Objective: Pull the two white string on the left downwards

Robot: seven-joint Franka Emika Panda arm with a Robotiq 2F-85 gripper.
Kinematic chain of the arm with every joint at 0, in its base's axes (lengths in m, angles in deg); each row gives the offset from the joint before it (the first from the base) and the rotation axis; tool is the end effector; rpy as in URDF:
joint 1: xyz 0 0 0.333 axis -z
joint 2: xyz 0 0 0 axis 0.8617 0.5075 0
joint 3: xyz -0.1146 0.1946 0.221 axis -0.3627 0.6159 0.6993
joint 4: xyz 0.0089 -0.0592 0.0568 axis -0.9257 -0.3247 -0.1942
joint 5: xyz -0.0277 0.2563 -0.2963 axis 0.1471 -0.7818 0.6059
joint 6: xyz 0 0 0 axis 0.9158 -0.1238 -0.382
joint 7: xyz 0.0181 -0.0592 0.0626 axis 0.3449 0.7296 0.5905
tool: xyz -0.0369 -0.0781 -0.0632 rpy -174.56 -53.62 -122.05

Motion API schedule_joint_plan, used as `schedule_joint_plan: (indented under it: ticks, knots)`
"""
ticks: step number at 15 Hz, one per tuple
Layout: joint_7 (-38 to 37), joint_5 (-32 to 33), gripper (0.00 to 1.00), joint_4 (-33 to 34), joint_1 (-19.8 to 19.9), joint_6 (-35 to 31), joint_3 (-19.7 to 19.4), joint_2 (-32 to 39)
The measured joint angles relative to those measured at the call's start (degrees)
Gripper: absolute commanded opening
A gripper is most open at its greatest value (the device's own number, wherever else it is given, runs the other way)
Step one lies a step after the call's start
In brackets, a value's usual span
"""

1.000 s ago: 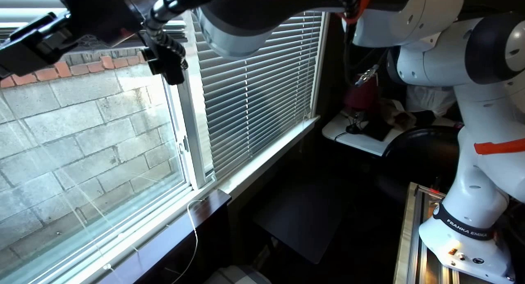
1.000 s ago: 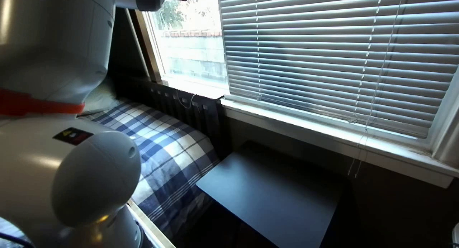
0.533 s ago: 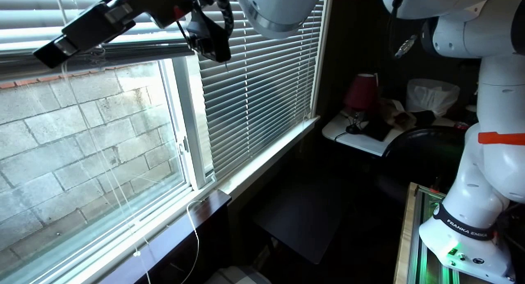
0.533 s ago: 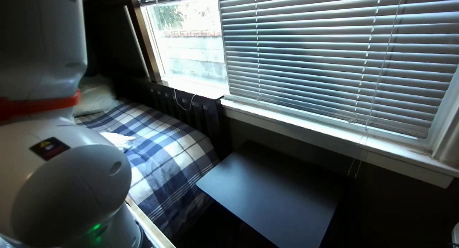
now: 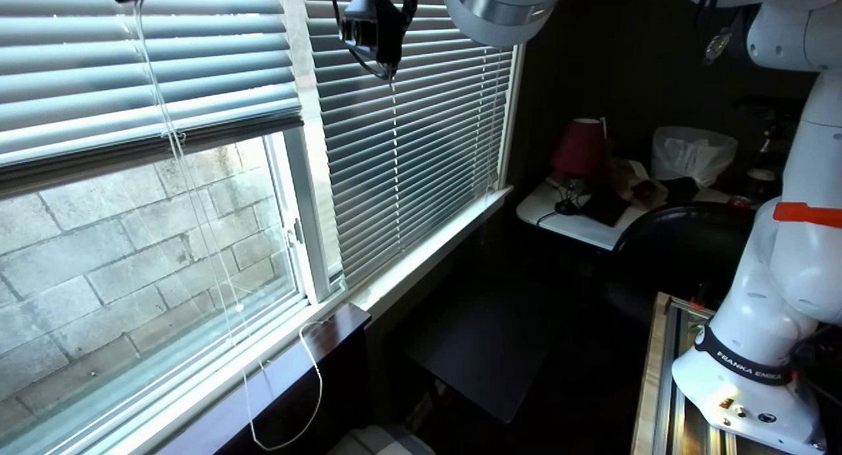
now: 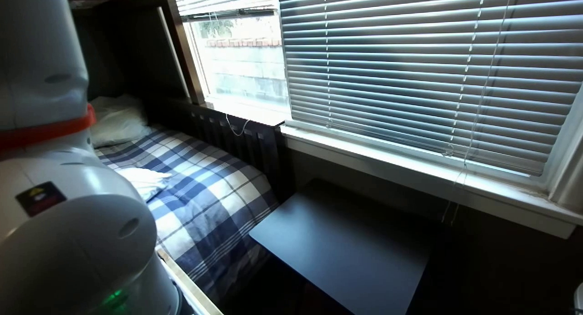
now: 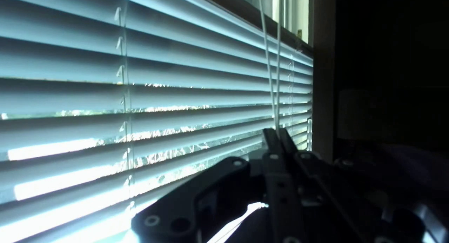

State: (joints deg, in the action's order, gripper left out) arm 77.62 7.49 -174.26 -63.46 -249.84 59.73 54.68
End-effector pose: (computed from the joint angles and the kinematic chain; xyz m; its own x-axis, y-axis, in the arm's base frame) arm 0.4882 0.4165 0.7034 0.1142 0.2383 0.9645 0.8322 -0.5531 0.0381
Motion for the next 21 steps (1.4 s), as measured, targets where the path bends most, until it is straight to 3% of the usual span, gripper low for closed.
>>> schedule_joint_plan:
  ticks: [6, 13, 21]
  knots:
    - [2.6, -3.1, 0.00, -1.1, 1.6, -4.9, 0.2, -2.2]
    - [3.6, -3.3, 0.00, -0.5, 3.2, -5.1, 0.0, -4.9]
    - [3.4, -2.7, 0.00, -0.9, 5.3, -5.1, -3.2, -9.3]
